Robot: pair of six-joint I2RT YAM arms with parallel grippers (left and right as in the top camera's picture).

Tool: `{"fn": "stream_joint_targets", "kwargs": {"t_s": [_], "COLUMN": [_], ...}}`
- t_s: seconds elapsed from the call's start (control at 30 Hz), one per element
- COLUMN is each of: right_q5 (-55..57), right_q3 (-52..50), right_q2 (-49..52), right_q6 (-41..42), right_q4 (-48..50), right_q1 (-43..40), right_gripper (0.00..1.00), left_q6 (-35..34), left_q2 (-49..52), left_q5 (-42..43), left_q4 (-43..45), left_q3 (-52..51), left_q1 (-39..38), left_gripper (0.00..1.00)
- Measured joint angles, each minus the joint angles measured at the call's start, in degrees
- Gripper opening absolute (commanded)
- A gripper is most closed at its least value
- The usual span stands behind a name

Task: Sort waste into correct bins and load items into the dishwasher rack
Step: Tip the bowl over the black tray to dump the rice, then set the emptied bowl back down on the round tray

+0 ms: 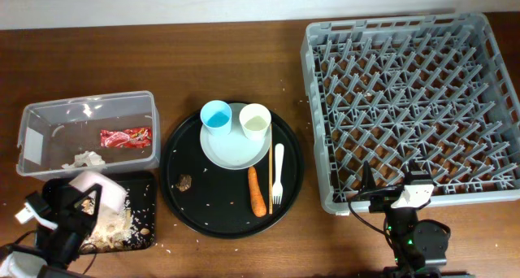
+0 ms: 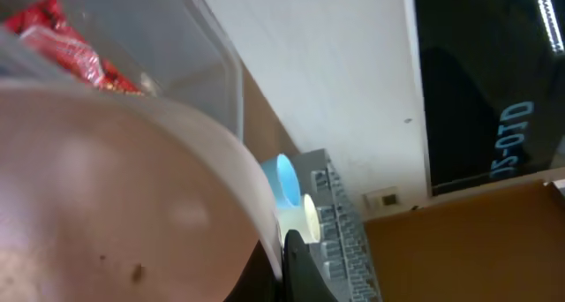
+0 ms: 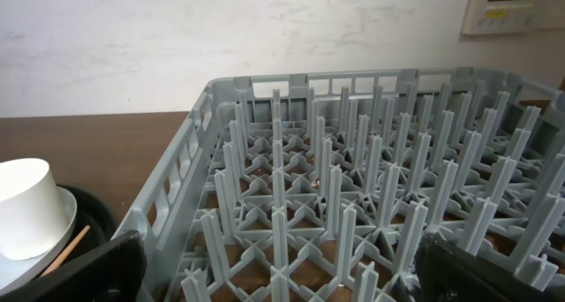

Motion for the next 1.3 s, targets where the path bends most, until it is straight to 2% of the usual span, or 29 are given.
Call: {"fn": "stream_joint_targets", "kwargs": {"t_s": [0.1,0.17,0.2,0.23,0.43,0.6,0.67,0.73,0.8,0.83,0.87,1.0,1.17,1.3], "right_q5": [0.02,0.00,0.00,0.00,0.00,0.00,0.00,0.00,0.00,0.00,0.00,0.00,0.00,0.02], "right_q3": [0.00,0.00,0.00,0.00,0.00,0.00,0.00,0.00,0.00,0.00,0.00,0.00,0.00,0.00], "right_q2": [0.00,0.00,0.00,0.00,0.00,0.00,0.00,0.00,0.00,-0.04,-0.04,0.00,0.00,0.02], "right_q6": [-0.02,0.02,-0.02,0.02,0.00,0.00,-0.04,0.02,0.00,0.00,-0.02,0.00,0.00,0.02], "right_q4": [0.00,0.00,0.00,0.00,0.00,0.00,0.00,0.00,0.00,0.00,0.00,0.00,0.00,0.00], "right_q1": [0.00,0.00,0.00,0.00,0.00,0.00,0.00,0.00,0.00,0.00,0.00,0.00,0.00,0.00], "right_gripper": [0.98,0.99,0.99,0.99,0.99,0.99,0.99,0.99,0.99,0.99,0.99,0.99,0.99,0.99], "left_q6": [-0.61,-0.83,-0.46,1.99,-1.99,-9.51,-13.92,-19.04,-24.26,-28.17,-30.23,-42.07,-51.95,-55.71], "left_q2": [0.00,0.00,0.02,0.02,0.22,0.24,0.17,-1.66,-4.35,-8.09,-9.90,-16.50,-14.97,-3.61], "left_q5": [1.73,1.90,1.95,2.19,1.57,-2.10,-6.03,-11.74,-19.74,-26.27,-30.03,-52.06,-70.64,-76.06], "left_q4": [2.49,1.68,-2.36,-2.19,4.52,5.81,4.98,4.57,4.37,4.35,4.48,6.43,6.51,8.17], "left_q3": [-0.09,-0.07,0.09,-0.02,-0.15,1.55,6.82,10.01,12.96,16.61,17.77,19.45,19.58,19.85], "left_q1": [-1.25,-1.29,-1.36,-2.12,-4.63,-5.05,-5.40,-9.35,-17.92,-26.95,-30.38,-58.64,-87.93,-100.06], "left_gripper": [0.00,0.00,0.00,0.00,0.00,0.00,0.00,0.00,0.00,0.00,0.00,0.00,0.00,0.00]}}
